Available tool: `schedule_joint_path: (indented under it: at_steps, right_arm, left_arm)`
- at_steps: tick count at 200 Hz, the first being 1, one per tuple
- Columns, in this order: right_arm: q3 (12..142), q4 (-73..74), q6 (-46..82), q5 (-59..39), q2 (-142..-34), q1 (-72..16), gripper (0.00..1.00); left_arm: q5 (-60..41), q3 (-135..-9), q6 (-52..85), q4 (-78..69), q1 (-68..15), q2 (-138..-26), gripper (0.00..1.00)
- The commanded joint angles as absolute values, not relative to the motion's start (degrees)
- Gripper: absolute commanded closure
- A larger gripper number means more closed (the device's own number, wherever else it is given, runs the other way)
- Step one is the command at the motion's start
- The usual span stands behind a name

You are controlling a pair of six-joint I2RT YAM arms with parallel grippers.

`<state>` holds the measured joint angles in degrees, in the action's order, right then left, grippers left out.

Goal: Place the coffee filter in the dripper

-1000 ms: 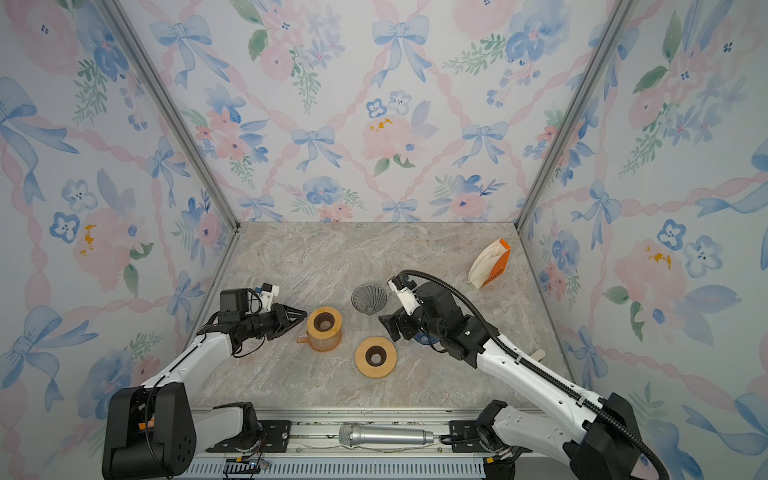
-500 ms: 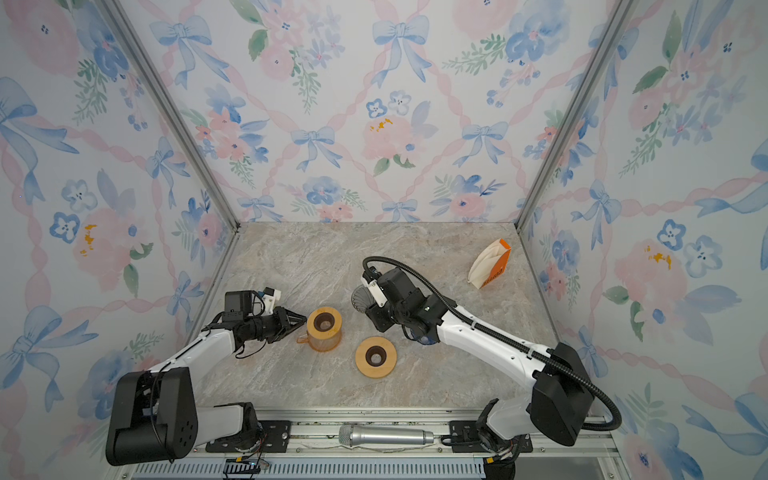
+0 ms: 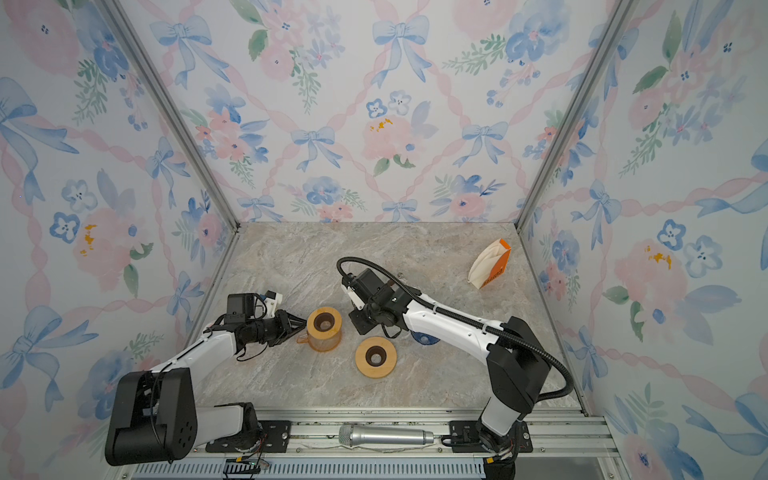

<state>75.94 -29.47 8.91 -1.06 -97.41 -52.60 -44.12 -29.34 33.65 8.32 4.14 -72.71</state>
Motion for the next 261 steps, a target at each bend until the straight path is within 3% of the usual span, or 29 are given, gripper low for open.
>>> schedule_joint_path:
  at_steps: [1, 162, 261]
  right_arm:
    - [78.5, -32.8, 7.6, -3.6, -99.5, -53.7, 1.00]
    - [85.3, -34.5, 7.0, -12.4, -107.4, -54.1, 1.00]
    - [81.4, -31.8, 8.2, -10.1, -103.7, -53.5, 0.97]
  left_arm:
    - [-43.7, -28.6, 34.3, 9.1, 3.8, -71.5, 0.80]
    - [-43.5, -28.8, 33.5, 9.0, 2.2, -72.8, 0.80]
    - [-43.8, -29.8, 33.4, 9.0, 1.0, -73.2, 0.80]
